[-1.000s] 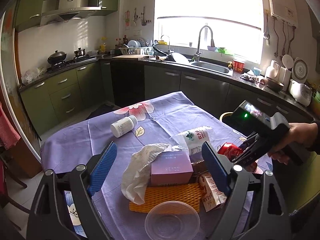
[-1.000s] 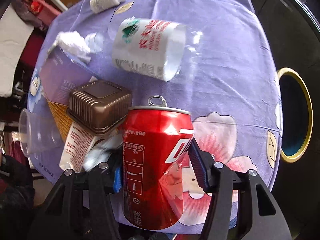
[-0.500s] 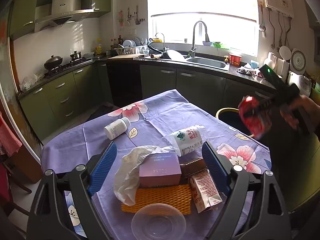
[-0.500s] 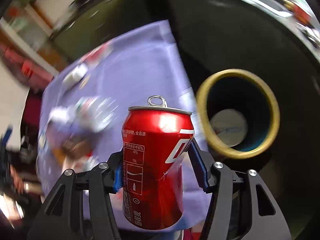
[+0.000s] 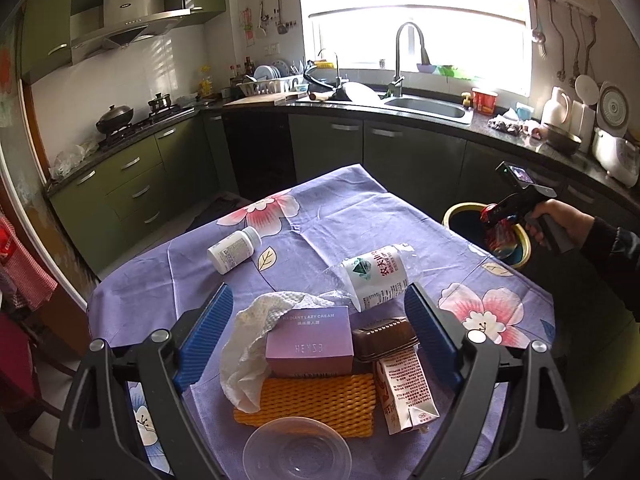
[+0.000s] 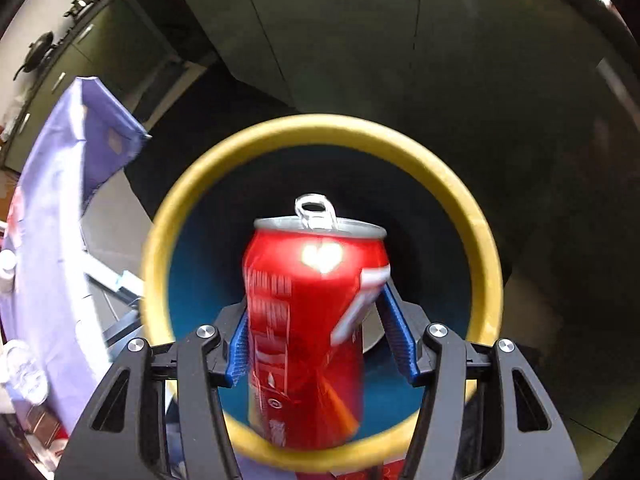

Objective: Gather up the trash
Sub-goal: 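Carry the cola can with the right gripper over the bin and drop it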

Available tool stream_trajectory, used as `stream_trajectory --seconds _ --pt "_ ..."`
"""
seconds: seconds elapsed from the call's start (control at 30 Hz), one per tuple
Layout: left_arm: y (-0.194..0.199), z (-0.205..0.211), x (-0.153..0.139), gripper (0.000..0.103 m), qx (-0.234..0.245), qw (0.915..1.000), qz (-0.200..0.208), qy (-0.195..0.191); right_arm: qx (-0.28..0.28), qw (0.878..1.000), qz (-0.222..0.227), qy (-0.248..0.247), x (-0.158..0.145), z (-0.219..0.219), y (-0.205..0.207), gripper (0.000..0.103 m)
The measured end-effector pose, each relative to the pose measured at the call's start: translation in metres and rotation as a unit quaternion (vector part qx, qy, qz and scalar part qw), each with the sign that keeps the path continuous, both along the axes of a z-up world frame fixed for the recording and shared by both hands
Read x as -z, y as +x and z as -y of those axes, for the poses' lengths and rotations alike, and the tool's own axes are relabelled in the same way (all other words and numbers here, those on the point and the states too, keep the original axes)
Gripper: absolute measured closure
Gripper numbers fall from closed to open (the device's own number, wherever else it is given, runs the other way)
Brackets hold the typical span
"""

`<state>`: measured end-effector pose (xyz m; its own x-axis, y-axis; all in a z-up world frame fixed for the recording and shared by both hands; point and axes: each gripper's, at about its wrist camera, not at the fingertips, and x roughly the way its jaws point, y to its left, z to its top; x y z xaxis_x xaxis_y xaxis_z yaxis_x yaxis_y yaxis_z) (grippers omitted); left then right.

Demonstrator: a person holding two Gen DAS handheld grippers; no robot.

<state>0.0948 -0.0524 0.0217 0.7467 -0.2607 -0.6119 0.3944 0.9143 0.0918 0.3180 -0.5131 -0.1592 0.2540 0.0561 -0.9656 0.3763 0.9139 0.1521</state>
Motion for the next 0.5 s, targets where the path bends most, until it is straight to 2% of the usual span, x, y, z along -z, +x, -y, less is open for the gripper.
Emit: stream_trajectory --seconds 0.07,0.17,0.4,0.5 --pt "0.001 0.003 0.001 0.02 0.0 1.0 -0.003 0.005 0.008 1.0 -0.01 0.009 0.01 0.007 0.005 0.044" --pt "0.001 0.007 0.001 0.02 0.002 1.0 -0.005 0.005 0.008 1.0 -0.002 0.009 0.005 0.011 0.005 0.042" --pt "-0.006 0.012 0.006 0.02 0.015 0.9999 -0.007 0.0 -0.01 0.999 0.035 0.021 -0.032 -0.001 -0.028 0.039" --pt "-0.012 0.011 0.006 0.019 0.016 0.9999 -0.003 -0.004 -0.019 0.998 0.05 0.026 -0.046 -0.014 -0.049 0.034"
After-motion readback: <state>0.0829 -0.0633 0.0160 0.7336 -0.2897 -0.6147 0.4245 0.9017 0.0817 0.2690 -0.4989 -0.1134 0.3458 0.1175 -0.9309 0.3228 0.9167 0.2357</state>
